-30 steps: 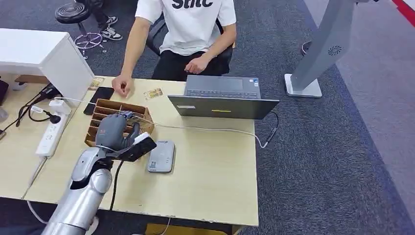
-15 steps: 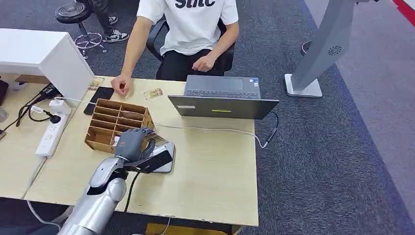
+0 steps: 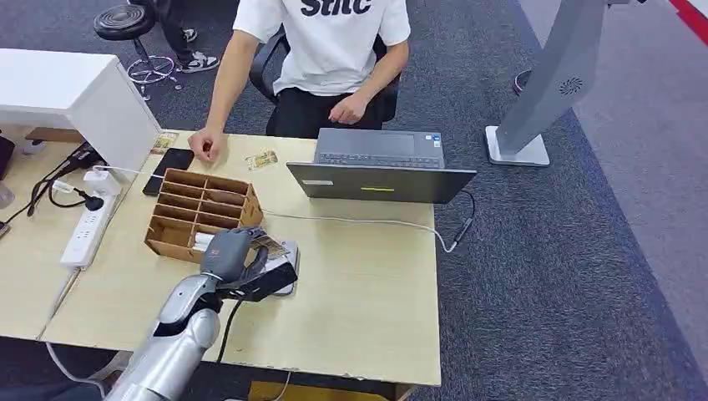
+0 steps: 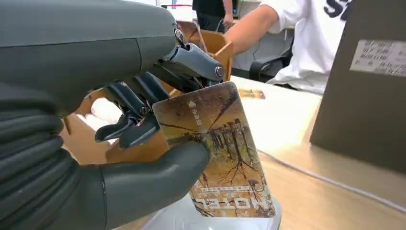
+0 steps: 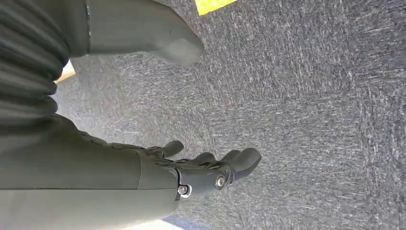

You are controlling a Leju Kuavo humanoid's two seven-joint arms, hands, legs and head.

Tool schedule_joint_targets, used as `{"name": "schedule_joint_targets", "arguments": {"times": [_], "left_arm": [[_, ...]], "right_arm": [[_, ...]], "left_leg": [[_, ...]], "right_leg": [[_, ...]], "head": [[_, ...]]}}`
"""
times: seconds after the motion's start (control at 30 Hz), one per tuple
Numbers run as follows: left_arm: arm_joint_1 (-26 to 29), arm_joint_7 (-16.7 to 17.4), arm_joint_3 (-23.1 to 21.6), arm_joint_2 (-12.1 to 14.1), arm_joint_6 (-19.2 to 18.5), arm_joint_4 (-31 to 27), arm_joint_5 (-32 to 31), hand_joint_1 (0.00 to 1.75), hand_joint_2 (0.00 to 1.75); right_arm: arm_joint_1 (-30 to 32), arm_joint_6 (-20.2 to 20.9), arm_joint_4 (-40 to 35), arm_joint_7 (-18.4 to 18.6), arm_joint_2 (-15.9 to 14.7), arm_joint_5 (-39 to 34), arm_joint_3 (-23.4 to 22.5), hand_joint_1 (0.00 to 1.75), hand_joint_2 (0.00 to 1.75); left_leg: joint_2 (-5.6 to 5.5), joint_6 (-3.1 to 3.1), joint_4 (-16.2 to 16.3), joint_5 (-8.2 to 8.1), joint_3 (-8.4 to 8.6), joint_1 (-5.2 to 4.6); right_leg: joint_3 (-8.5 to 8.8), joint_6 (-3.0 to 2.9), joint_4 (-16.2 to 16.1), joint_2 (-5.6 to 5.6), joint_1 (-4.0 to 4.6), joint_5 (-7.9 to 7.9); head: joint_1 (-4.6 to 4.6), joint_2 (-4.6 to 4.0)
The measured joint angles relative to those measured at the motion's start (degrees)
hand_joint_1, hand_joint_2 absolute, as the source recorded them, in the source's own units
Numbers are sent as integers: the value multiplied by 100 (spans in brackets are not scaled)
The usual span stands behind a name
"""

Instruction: Pass the card to the sensor for recognition and then transmit it.

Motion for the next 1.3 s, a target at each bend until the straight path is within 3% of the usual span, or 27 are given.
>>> {"name": "schedule_joint_targets", "arguments": {"times": [0.73, 0.97, 1.3], "left_arm": [[-75, 24, 0, 94, 11, 413, -39, 175, 175], [-88, 50, 0, 168, 249, 417, -160, 175, 175], [-384, 223, 59, 595, 302, -405, -179, 175, 175]], "right_arm": [[19, 0, -39, 2, 2, -11, 79, 0, 175], [26, 0, -46, 7, 7, -11, 177, 0, 175], [50, 0, -44, -15, 15, -85, 219, 0, 175]], "left_leg": [[-1, 0, -1, 0, 12, 0], [0, -1, -1, 2, 14, 1], [-10, 1, -1, 8, 6, 3]], "right_leg": [[14, 0, 0, -1, 0, 0], [14, 0, 1, 0, 1, 1], [12, 0, 3, -9, 2, 1]], "head": [[0, 0], [0, 0], [0, 0]]}}
